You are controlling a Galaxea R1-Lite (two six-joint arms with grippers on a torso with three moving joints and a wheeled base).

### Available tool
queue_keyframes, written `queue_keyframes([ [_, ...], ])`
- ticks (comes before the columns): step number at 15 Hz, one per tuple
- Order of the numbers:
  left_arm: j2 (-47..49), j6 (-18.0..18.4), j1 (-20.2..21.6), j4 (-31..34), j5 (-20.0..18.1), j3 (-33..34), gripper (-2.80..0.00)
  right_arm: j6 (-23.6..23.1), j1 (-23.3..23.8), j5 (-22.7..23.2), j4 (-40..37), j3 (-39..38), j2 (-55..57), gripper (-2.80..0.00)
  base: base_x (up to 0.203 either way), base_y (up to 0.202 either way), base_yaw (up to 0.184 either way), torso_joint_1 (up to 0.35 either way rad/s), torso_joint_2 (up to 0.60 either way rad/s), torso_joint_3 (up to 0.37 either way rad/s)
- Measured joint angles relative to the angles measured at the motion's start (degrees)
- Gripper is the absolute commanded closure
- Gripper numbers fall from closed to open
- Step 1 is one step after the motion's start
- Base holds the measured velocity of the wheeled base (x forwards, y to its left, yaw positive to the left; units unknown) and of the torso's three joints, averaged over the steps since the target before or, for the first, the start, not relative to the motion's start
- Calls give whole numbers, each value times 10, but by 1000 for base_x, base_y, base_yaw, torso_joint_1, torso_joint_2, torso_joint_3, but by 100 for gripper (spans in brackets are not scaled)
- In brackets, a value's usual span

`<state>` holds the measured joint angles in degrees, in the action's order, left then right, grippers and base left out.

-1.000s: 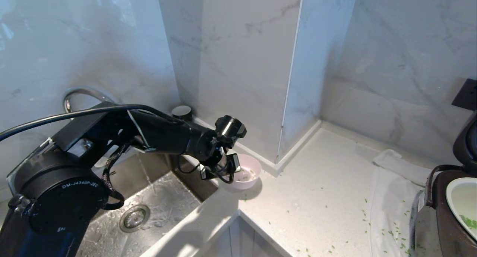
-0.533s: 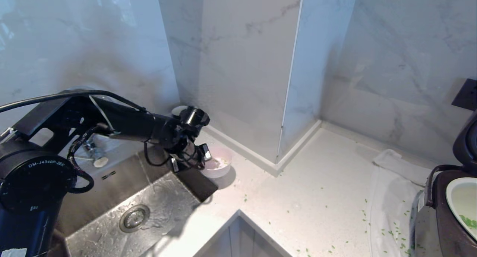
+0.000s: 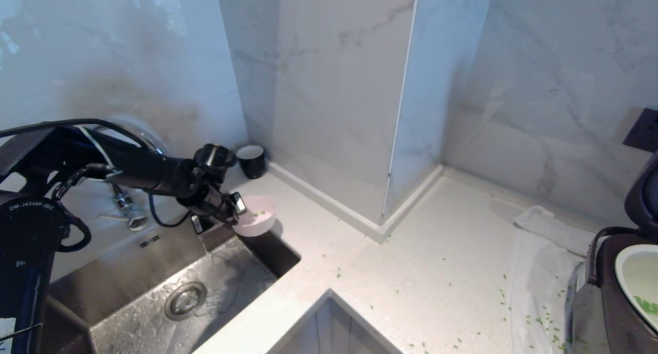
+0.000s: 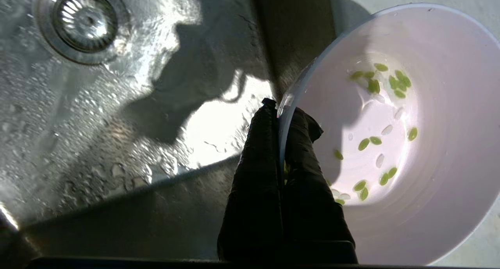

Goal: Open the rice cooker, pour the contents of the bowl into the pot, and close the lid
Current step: Fill a bowl with water from the tap

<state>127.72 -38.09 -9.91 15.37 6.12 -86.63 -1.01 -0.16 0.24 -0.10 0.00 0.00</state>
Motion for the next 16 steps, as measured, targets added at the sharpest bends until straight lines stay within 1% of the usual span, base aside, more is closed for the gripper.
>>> queue_keyframes([
  [7,3,45,96,-9,-1,8,0,0,0,0,0,0,0,0,0,0,0,0,0,0],
  [10,6,61,124,-30,-1,9,0,0,0,0,0,0,0,0,0,0,0,0,0,0],
  [16,13,77,166,-31,-2,0,0,0,0,0,0,0,0,0,0,0,0,0,0,0],
])
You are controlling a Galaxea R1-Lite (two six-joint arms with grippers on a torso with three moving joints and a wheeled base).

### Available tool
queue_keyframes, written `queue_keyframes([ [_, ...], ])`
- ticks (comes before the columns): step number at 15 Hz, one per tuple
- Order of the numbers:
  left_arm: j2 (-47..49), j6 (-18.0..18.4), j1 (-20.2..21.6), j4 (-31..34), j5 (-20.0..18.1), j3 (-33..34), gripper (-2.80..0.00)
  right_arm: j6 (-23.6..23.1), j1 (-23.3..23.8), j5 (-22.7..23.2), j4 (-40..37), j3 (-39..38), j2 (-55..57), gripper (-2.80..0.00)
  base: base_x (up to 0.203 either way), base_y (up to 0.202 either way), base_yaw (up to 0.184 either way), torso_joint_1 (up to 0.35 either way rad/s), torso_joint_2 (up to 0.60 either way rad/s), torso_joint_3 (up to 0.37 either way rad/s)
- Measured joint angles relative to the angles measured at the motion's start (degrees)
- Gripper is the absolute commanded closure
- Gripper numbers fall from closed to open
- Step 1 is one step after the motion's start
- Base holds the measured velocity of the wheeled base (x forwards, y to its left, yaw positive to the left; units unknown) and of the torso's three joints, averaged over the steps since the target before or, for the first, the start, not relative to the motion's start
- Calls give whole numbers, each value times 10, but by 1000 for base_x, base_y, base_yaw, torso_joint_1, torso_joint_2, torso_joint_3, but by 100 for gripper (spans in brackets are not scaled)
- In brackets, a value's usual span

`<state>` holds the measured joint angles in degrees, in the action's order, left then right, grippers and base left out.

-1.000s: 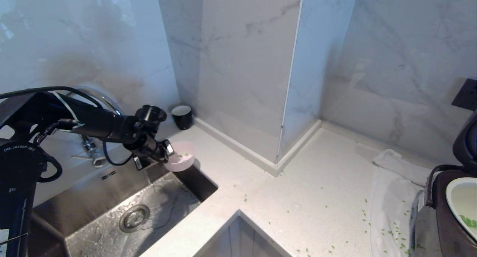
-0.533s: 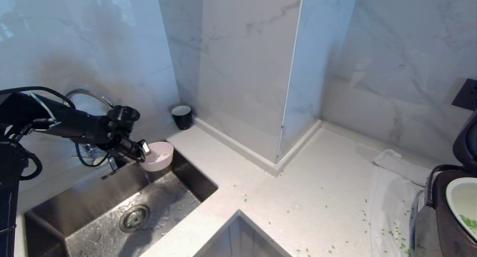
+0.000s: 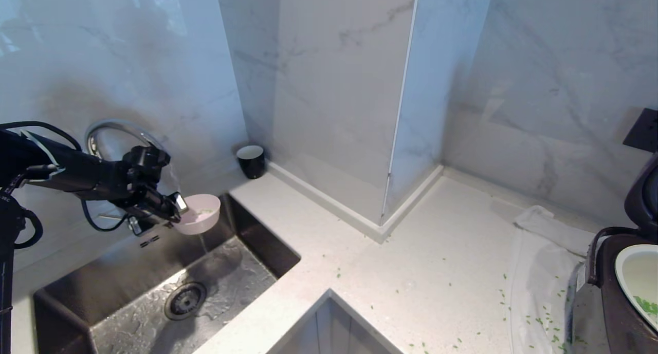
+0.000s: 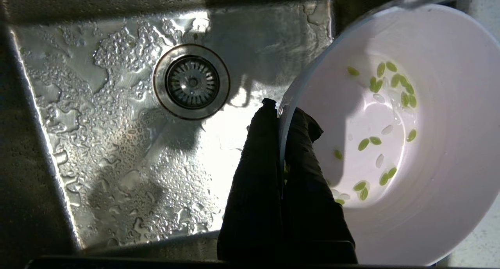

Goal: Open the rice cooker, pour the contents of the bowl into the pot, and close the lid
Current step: Fill a bowl with water from the tap

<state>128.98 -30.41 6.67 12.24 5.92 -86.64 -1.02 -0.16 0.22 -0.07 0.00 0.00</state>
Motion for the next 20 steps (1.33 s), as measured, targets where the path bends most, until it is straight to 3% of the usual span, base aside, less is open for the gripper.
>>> queue_keyframes([
  [5,3,13,24,0,-12,-6,0,0,0,0,0,0,0,0,0,0,0,0,0,0],
  [20,3,13,21,0,-15,-8,0,0,0,0,0,0,0,0,0,0,0,0,0,0],
])
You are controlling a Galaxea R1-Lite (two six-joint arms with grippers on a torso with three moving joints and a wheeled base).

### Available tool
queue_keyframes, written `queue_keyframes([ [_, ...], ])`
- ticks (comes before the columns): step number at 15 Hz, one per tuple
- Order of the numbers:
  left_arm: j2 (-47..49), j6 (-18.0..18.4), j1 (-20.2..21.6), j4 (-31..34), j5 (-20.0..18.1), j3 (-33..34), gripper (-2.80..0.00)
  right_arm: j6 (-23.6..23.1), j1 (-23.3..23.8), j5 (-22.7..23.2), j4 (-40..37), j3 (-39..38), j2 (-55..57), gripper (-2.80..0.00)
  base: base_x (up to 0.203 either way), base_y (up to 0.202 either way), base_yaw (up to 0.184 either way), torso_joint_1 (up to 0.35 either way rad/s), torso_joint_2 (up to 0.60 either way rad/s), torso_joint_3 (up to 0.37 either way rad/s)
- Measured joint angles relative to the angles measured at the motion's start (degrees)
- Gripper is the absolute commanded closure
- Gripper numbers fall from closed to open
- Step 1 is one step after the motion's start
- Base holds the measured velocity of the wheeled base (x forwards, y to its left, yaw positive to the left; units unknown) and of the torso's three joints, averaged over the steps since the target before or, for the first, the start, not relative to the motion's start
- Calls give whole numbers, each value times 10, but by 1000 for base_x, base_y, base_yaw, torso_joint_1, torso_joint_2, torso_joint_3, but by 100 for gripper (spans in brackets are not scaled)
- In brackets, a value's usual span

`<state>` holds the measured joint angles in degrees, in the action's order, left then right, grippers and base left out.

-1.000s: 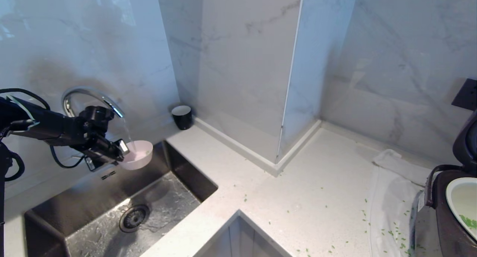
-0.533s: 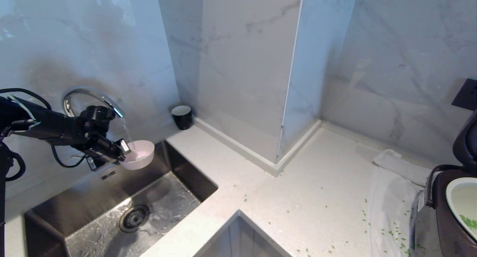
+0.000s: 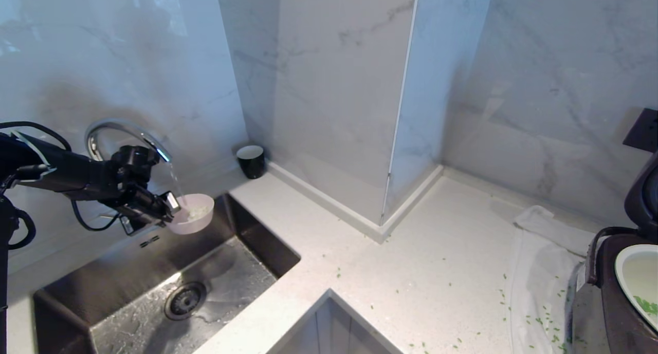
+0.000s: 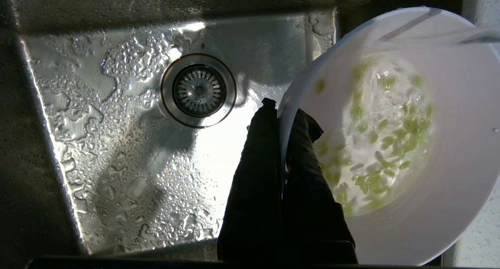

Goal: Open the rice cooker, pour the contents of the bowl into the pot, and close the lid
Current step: Fill a bowl with water from the tap

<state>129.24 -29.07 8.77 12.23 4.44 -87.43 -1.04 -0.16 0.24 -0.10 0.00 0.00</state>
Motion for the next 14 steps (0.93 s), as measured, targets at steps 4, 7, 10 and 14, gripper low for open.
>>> queue_keyframes([
  [4,0,-1,0,0,0,0,0,0,0,0,0,0,0,0,0,0,0,0,0,0],
  [7,0,-1,-1,0,-1,0,0,0,0,0,0,0,0,0,0,0,0,0,0,0],
  [10,0,-1,-3,0,-1,0,0,0,0,0,0,0,0,0,0,0,0,0,0,0],
  [14,0,-6,-3,0,-16,2,0,0,0,0,0,0,0,0,0,0,0,0,0,0],
])
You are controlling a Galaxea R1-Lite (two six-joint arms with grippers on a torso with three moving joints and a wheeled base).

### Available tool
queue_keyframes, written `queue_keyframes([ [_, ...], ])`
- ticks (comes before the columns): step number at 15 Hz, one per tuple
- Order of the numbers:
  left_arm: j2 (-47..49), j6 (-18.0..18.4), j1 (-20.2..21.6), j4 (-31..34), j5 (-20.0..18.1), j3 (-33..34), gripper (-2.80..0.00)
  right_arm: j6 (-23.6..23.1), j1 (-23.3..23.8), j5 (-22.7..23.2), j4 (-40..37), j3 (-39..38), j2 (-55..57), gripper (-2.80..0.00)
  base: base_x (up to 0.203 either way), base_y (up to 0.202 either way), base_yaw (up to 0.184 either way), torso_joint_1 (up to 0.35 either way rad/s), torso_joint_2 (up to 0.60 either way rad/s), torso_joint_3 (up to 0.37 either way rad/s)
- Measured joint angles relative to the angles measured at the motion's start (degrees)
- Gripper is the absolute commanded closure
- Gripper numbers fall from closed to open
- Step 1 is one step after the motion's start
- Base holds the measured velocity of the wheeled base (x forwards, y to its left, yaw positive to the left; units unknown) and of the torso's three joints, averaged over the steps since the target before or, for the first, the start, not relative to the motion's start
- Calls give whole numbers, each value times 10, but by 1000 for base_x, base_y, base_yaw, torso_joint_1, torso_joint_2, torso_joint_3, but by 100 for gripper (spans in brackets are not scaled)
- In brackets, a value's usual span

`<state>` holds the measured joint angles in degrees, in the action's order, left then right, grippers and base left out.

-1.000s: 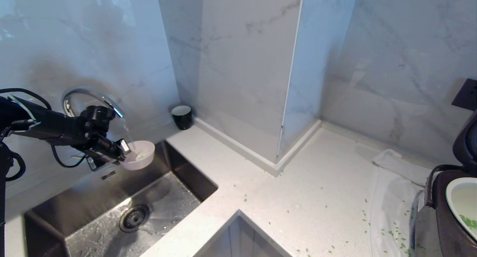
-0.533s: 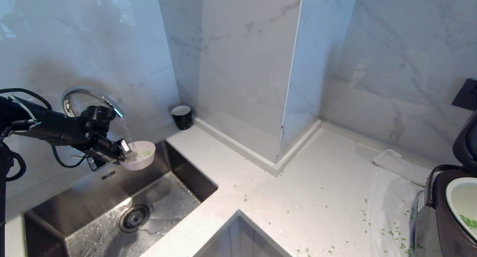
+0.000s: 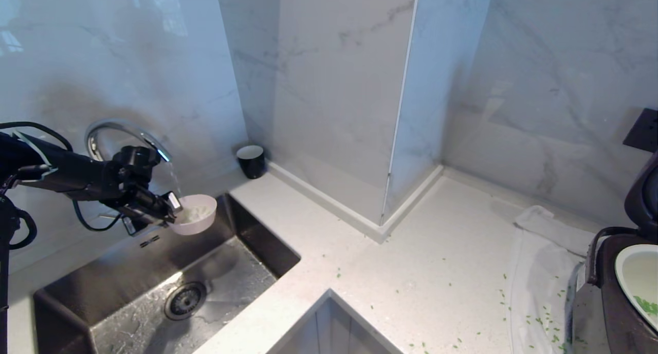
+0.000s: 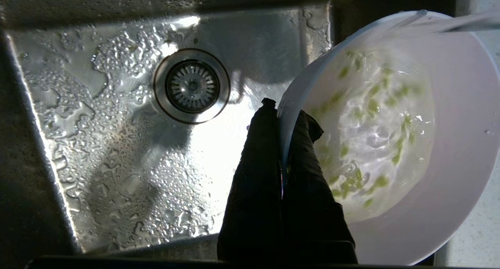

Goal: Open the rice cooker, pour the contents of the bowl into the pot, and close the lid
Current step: Fill a bowl with water from the tap

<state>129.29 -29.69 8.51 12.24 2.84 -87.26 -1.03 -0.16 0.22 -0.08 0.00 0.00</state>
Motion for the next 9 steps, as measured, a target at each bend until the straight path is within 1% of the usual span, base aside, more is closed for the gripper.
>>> queue_keyframes([
  [4,2,-9,3,0,-11,1,0,0,0,0,0,0,0,0,0,0,0,0,0,0],
  [9,4,-10,4,-1,-11,-2,0,0,0,0,0,0,0,0,0,0,0,0,0,0],
])
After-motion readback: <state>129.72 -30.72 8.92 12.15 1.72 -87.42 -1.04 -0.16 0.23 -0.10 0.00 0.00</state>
